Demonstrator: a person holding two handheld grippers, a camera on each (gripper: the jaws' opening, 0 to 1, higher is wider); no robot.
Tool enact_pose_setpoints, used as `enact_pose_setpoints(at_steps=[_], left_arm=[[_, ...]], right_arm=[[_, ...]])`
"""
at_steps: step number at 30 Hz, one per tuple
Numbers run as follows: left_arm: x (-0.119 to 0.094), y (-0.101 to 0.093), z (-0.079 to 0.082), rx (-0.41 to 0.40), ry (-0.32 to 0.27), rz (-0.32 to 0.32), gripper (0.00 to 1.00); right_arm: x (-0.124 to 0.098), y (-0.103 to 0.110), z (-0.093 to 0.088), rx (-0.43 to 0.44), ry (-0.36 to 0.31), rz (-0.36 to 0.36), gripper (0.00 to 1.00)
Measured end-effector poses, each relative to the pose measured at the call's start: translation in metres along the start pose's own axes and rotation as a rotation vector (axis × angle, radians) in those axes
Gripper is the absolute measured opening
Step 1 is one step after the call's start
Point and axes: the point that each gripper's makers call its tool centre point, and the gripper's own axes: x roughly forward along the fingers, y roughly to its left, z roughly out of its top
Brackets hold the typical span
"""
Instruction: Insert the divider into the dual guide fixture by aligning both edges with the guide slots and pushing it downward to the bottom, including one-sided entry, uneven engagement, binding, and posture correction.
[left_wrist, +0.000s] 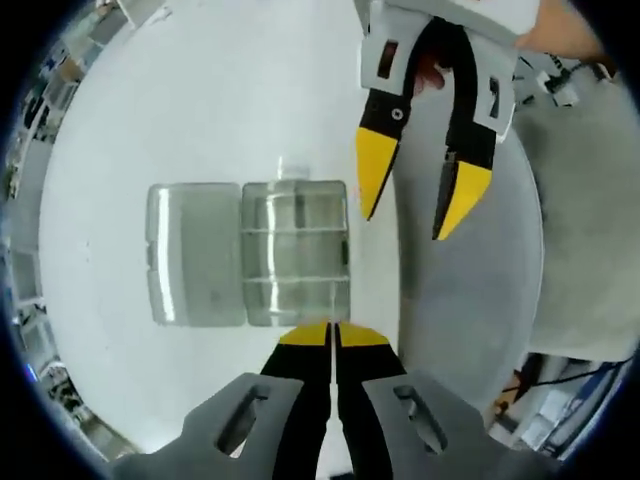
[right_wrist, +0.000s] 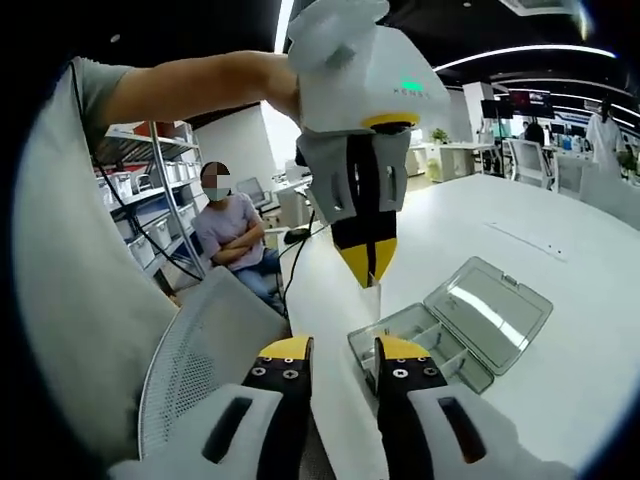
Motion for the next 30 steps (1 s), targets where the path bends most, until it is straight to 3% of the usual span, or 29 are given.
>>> enact_pose_setpoints(at_steps=[9, 30], left_arm=[[0.008, 0.010, -0.003, -0.019, 0.027, 0.009, 0.00], [0.026, 0.020, -0.011, -0.088, 0.025, 0.021, 0.00]], right_arm=[[-0.003, 0.000, -0.003, -0.019, 0.008, -0.018, 0.28], [-0.004, 0.005, 0.001, -0.057, 0.016, -0.030, 0.41]])
